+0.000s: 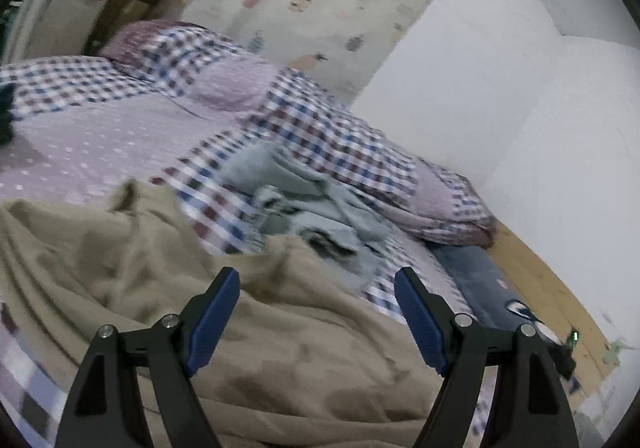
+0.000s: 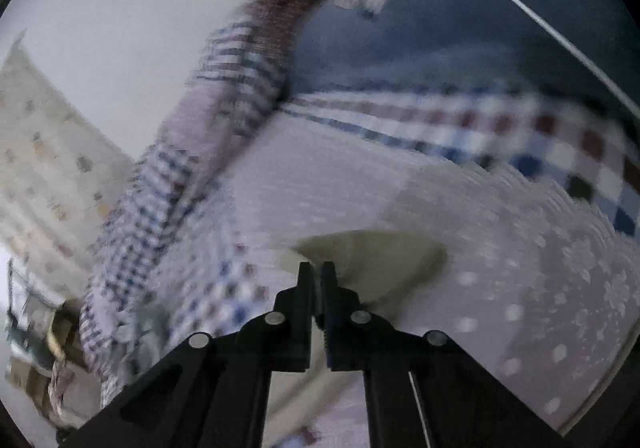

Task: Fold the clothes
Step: 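Lift a khaki garment edge with the right gripper toward the left gripper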

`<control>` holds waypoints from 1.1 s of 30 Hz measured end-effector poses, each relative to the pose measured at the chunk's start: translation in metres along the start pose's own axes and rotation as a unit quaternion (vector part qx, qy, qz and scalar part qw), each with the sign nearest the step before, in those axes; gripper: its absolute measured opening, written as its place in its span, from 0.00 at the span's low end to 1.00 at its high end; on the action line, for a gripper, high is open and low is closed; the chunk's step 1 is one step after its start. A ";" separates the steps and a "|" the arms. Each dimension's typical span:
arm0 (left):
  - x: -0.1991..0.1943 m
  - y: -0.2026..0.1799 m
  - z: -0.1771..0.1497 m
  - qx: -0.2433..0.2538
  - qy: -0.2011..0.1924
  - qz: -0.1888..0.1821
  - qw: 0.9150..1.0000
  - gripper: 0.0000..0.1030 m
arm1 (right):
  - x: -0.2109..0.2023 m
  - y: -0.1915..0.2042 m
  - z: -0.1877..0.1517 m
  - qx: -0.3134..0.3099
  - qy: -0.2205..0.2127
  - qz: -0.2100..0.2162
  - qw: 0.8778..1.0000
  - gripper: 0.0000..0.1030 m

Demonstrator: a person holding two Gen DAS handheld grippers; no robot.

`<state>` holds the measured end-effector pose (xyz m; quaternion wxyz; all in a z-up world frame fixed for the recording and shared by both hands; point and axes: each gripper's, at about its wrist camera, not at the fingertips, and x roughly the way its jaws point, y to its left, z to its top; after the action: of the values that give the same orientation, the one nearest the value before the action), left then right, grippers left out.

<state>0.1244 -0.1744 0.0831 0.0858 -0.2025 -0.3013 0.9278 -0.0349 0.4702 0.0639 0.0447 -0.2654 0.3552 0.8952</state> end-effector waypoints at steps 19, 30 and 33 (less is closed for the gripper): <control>-0.033 -0.119 -0.046 0.153 0.068 -0.178 0.970 0.81 | -0.100 0.323 -0.171 -0.302 0.158 0.257 0.905 0.02; -0.084 -0.081 -0.019 0.156 0.014 -0.155 0.976 0.77 | -0.106 0.404 -0.282 -0.367 0.246 0.236 0.865 0.03; -0.083 -0.069 -0.012 0.134 0.016 -0.135 0.982 0.66 | -0.108 0.418 -0.301 -0.377 0.257 0.234 0.859 0.03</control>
<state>0.2066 -0.1359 0.1422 0.2410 -0.1614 -0.1973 0.9364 0.0784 -0.0275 0.1921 -0.3626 -0.3917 0.0412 0.8446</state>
